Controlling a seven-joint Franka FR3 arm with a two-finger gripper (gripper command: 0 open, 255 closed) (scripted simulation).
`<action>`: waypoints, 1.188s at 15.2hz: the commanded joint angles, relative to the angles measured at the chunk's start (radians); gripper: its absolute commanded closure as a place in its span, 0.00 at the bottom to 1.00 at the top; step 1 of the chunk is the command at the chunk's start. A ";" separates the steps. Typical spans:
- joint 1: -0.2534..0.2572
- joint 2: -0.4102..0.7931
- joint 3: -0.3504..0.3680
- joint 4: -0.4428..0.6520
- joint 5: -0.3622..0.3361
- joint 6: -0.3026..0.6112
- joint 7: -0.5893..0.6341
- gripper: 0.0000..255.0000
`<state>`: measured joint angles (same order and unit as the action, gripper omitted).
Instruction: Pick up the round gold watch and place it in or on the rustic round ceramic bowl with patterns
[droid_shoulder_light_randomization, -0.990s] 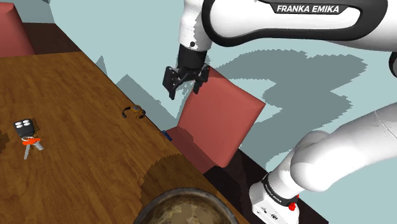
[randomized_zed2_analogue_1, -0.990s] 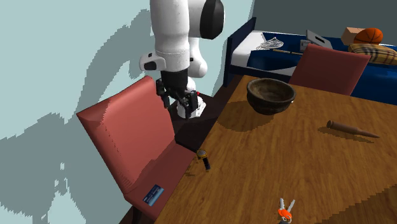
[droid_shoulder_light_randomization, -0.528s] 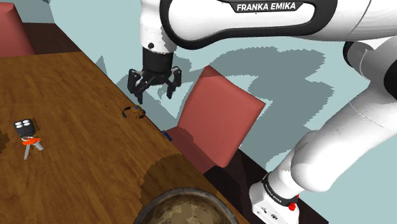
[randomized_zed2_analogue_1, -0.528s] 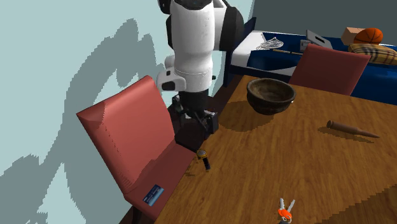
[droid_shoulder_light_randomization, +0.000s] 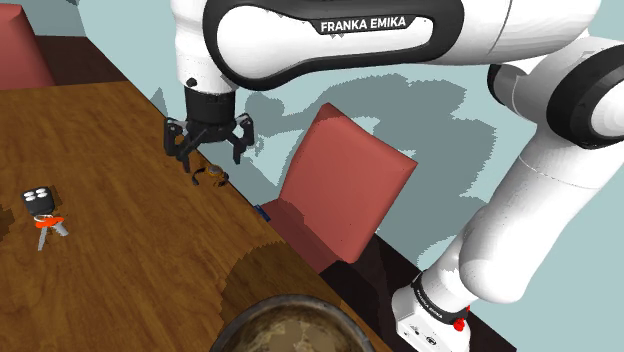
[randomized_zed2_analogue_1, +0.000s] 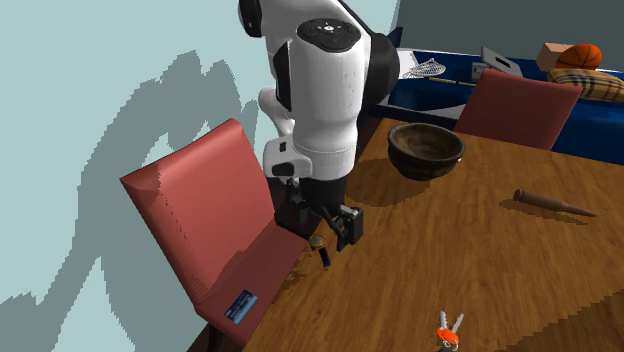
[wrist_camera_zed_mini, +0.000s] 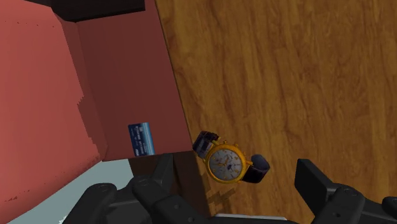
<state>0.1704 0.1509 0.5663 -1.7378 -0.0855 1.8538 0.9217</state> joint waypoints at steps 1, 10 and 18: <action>-0.001 0.001 -0.001 -0.029 -0.001 0.030 0.002 0.00; -0.001 0.007 -0.002 -0.057 -0.006 0.063 0.005 0.00; -0.001 0.007 -0.002 -0.056 -0.006 0.062 0.004 1.00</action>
<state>0.1691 0.1558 0.5642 -1.7935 -0.0911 1.9149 0.9258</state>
